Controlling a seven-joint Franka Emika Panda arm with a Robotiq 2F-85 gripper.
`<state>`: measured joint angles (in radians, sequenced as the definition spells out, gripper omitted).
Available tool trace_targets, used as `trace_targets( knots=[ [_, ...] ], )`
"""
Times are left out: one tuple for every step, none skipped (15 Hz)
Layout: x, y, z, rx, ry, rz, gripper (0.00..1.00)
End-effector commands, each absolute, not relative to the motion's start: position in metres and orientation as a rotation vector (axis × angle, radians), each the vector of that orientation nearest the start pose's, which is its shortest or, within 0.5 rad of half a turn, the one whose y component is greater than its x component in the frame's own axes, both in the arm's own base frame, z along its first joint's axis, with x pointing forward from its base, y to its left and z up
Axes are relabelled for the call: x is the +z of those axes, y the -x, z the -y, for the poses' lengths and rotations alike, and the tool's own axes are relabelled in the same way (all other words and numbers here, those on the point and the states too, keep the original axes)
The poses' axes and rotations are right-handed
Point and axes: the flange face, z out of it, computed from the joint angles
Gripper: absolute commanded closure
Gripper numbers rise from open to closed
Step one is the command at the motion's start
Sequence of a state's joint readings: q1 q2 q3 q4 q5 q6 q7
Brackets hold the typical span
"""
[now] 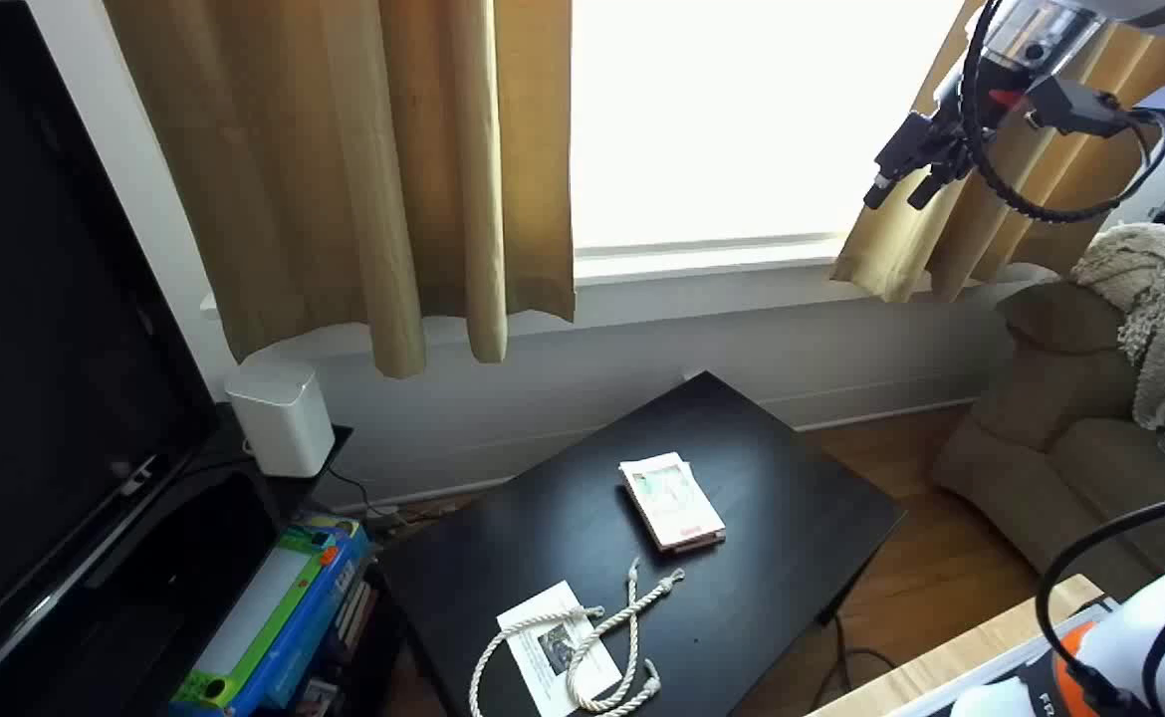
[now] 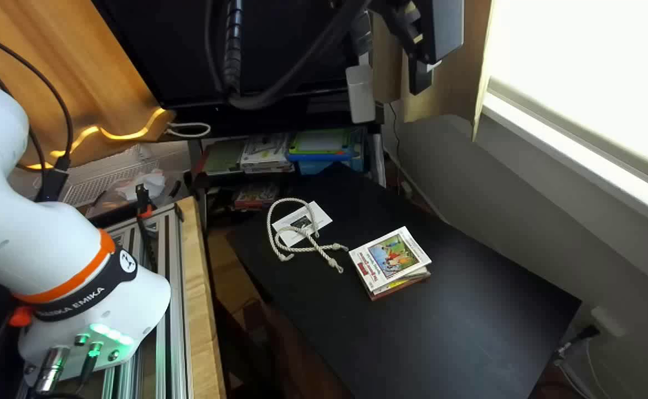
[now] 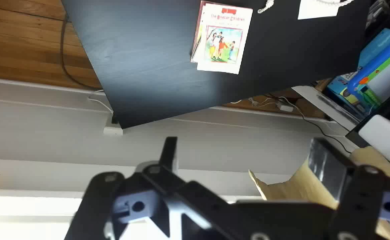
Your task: Place the top two books on the left side of the table
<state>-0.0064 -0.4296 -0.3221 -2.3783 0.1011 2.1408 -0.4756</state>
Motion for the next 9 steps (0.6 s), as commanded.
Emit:
trace_targets(
  knots=[
    [0.493, -0.416, 0.147, -0.359, 2.974, 0.172, 0.0],
    [0.493, -0.416, 0.147, -0.359, 2.974, 0.172, 0.0],
    [0.493, -0.416, 0.147, -0.359, 2.974, 0.172, 0.0],
    [0.493, -0.416, 0.147, -0.359, 2.974, 0.172, 0.0],
    [0.493, -0.416, 0.147, -0.359, 2.974, 0.172, 0.0],
    [0.493, -0.416, 0.147, -0.359, 2.974, 0.172, 0.0],
    [0.481, -0.431, 0.138, -0.316, 2.989, 0.151, 0.0],
    [0.471, -0.442, 0.128, -0.297, 3.023, 0.157, 0.0],
    [0.457, -0.453, 0.114, -0.244, 3.031, 0.163, 0.0]
  ],
)
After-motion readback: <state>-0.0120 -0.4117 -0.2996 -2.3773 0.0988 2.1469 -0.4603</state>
